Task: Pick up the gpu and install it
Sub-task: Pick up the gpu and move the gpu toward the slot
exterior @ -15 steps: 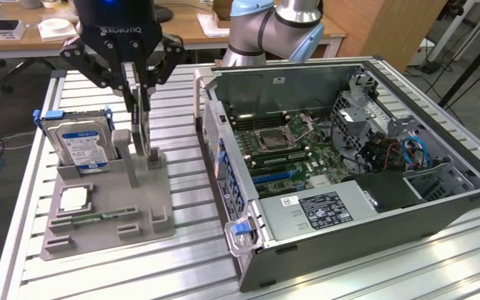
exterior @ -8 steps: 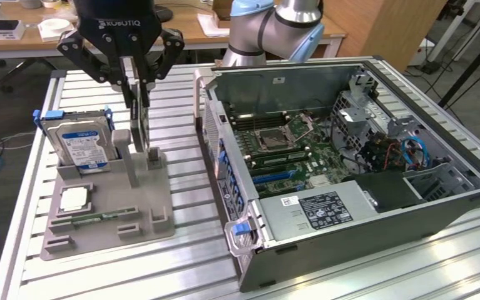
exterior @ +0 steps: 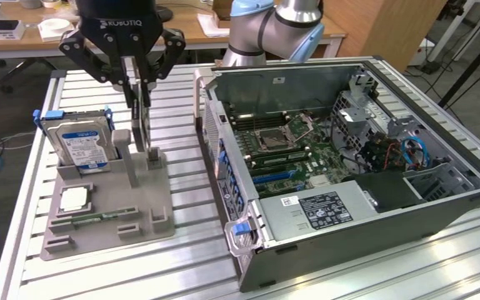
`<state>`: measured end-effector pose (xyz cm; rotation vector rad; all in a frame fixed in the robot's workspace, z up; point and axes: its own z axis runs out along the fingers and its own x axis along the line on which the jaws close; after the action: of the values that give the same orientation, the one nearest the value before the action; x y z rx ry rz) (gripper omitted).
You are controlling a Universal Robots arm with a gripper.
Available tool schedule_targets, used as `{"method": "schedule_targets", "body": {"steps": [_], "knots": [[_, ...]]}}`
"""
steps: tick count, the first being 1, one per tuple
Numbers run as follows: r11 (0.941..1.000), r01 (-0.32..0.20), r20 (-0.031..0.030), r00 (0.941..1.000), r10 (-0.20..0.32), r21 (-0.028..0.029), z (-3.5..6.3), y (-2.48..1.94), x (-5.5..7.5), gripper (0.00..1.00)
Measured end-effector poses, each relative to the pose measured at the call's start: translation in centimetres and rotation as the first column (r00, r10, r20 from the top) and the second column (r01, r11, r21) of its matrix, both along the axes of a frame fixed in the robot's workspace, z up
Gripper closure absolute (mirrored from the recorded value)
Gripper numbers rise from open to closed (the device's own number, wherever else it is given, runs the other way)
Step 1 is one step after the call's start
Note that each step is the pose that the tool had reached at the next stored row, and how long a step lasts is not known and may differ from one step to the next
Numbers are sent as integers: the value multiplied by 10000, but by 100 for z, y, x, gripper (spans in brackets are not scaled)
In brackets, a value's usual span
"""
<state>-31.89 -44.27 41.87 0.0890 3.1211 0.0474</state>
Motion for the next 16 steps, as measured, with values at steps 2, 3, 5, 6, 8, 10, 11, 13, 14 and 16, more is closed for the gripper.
{"method": "schedule_targets", "body": {"steps": [2, 3, 5, 6, 8, 10, 11, 13, 14, 16], "knots": [[10000, 0, -1, 10000, 0, 0, 0, 0, 33, 74], [10000, 0, -1, 10000, 0, 0, 0, 0, 51, 74], [10000, 0, -3, 10000, 0, 0, 0, 0, 95, 74], [10000, 1, -4, 10000, -1, 0, 0, 0, 115, 74], [10000, 0, -3, 10000, 0, 1, -1, 0, 157, 74], [10000, 0, -4, 10000, 0, 0, 0, 0, 201, 74], [10000, 0, -4, 10000, 0, 0, 0, 0, 223, 74], [10000, -1, -4, 10000, 1, 0, 0, -1, 277, 74], [10000, -1, -5, 10000, 1, 0, 0, -1, 305, 74], [10000, 1, -6, 10000, -1, 0, 0, 0, 357, 74]]}}
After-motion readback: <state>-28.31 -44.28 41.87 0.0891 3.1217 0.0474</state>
